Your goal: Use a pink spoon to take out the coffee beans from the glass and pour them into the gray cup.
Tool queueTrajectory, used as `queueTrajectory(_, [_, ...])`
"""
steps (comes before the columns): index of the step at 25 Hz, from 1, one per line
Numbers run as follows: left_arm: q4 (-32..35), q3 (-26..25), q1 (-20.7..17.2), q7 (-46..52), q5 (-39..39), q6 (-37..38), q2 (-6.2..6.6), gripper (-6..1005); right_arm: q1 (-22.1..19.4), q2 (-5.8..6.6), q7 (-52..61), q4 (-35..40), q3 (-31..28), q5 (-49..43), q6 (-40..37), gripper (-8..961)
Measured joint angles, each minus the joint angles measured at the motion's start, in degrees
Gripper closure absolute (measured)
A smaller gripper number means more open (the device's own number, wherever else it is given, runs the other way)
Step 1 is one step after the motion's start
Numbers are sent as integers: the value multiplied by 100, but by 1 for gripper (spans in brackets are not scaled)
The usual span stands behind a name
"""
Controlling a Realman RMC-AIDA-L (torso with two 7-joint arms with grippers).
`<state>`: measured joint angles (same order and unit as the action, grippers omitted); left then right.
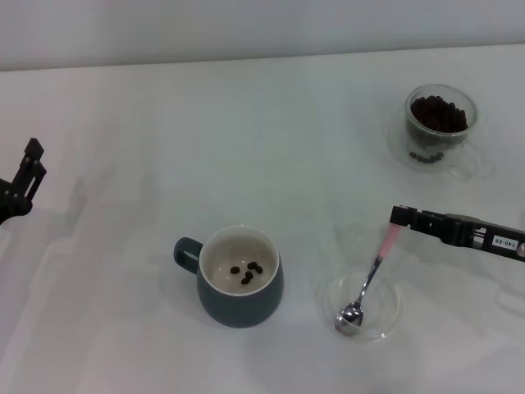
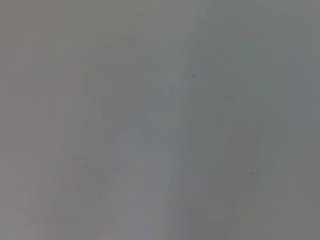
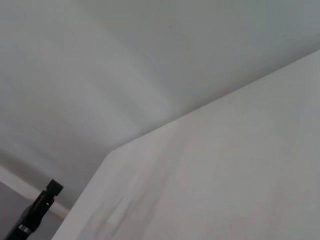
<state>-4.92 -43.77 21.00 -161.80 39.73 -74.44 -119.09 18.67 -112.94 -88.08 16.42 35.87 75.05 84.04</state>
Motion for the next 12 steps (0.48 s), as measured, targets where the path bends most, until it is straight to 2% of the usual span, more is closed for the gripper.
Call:
queueTrajectory(7, [7, 0, 0, 0, 0, 0, 0, 348, 0, 2, -17, 43, -78, 58, -21, 690])
queueTrajectory(12, [16, -5, -1, 0, 0, 0, 0, 348, 9, 92, 4, 55, -179, 200, -9, 690])
